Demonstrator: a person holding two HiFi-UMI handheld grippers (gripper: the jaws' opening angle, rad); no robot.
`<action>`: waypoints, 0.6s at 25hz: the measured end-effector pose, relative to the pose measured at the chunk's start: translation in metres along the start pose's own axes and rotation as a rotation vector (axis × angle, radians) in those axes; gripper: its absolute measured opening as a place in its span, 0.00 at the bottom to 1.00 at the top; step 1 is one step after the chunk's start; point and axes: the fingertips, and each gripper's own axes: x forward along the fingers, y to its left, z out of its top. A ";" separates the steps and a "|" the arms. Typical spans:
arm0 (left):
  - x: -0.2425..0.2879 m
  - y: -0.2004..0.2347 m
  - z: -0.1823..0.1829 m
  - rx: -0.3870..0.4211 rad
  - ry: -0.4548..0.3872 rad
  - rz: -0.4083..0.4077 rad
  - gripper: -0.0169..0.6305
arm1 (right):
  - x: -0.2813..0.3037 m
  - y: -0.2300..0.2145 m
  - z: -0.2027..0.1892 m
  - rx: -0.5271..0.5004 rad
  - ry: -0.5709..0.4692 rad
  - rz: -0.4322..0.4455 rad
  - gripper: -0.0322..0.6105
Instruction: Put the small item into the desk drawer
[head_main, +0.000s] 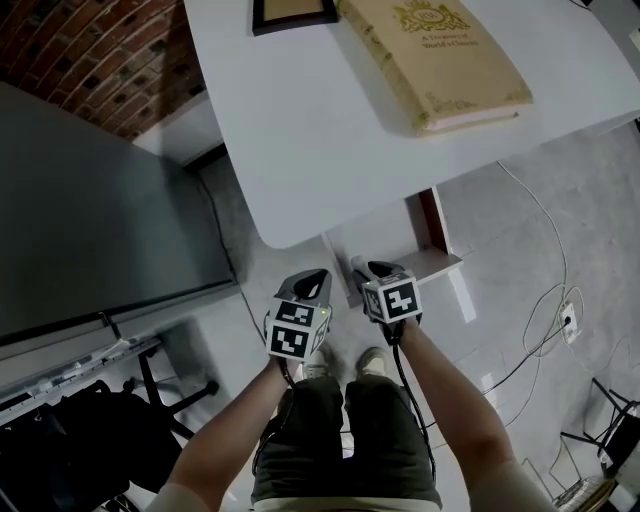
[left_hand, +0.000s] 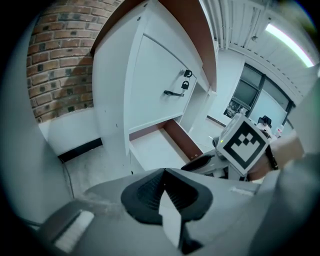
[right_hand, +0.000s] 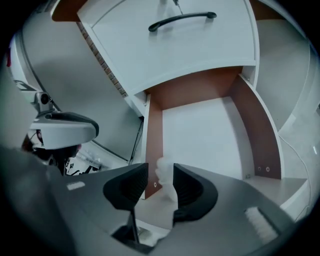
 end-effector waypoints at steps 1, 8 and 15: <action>-0.002 0.001 0.001 -0.002 -0.007 0.005 0.03 | 0.000 0.001 -0.002 0.007 0.003 0.003 0.31; -0.025 -0.002 0.013 -0.026 -0.034 0.018 0.03 | -0.022 0.011 0.003 0.044 -0.021 0.011 0.26; -0.077 -0.021 0.048 0.000 -0.059 -0.011 0.03 | -0.090 0.043 0.031 0.037 -0.095 0.004 0.17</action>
